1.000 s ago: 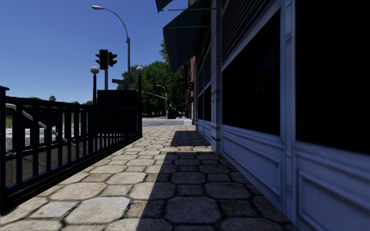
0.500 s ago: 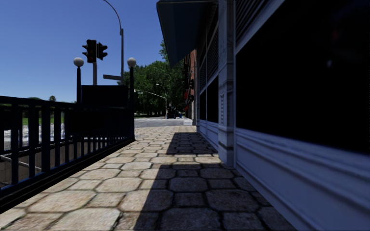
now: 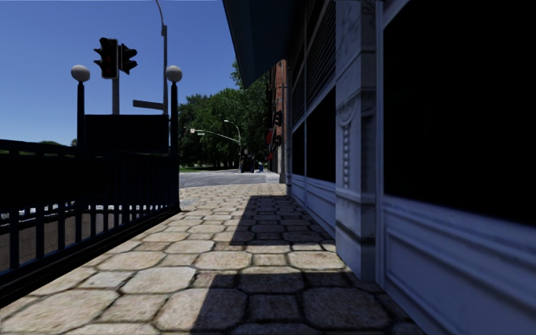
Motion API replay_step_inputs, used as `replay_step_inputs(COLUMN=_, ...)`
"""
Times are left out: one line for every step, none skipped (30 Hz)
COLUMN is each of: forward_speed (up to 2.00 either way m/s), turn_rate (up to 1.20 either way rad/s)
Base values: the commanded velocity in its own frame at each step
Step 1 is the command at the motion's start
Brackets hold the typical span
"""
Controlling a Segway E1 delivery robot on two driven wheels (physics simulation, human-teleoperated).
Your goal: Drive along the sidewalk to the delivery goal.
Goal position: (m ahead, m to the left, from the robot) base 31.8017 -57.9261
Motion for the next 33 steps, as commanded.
replay_step_inputs(forward_speed=2.00, turn_rate=0.00)
replay_step_inputs(forward_speed=2.00, turn_rate=0.00)
replay_step_inputs(forward_speed=2.00, turn_rate=0.00)
replay_step_inputs(forward_speed=2.00, turn_rate=0.00)
replay_step_inputs(forward_speed=2.00, turn_rate=0.00)
replay_step_inputs(forward_speed=2.00, turn_rate=0.00)
replay_step_inputs(forward_speed=2.00, turn_rate=0.00)
replay_step_inputs(forward_speed=2.00, turn_rate=0.00)
replay_step_inputs(forward_speed=2.00, turn_rate=0.00)
replay_step_inputs(forward_speed=2.00, turn_rate=0.00)
replay_step_inputs(forward_speed=2.00, turn_rate=0.00)
replay_step_inputs(forward_speed=2.00, turn_rate=0.00)
replay_step_inputs(forward_speed=2.00, turn_rate=0.00)
replay_step_inputs(forward_speed=2.00, turn_rate=0.00)
replay_step_inputs(forward_speed=2.00, turn_rate=0.00)
replay_step_inputs(forward_speed=2.00, turn_rate=0.00)
replay_step_inputs(forward_speed=2.00, turn_rate=0.00)
replay_step_inputs(forward_speed=2.00, turn_rate=0.00)
replay_step_inputs(forward_speed=2.00, turn_rate=0.00)
replay_step_inputs(forward_speed=2.00, turn_rate=0.00)
replay_step_inputs(forward_speed=2.00, turn_rate=0.00)
replay_step_inputs(forward_speed=2.00, turn_rate=0.00)
replay_step_inputs(forward_speed=2.00, turn_rate=0.00)
replay_step_inputs(forward_speed=2.00, turn_rate=0.00)
replay_step_inputs(forward_speed=2.00, turn_rate=0.00)
replay_step_inputs(forward_speed=2.00, turn_rate=0.00)
replay_step_inputs(forward_speed=2.00, turn_rate=0.00)
replay_step_inputs(forward_speed=2.00, turn_rate=0.00)
replay_step_inputs(forward_speed=2.00, turn_rate=0.00)
replay_step_inputs(forward_speed=2.00, turn_rate=0.00)
replay_step_inputs(forward_speed=2.00, turn_rate=0.00)
replay_step_inputs(forward_speed=2.00, turn_rate=0.00)
replay_step_inputs(forward_speed=2.00, turn_rate=0.00)
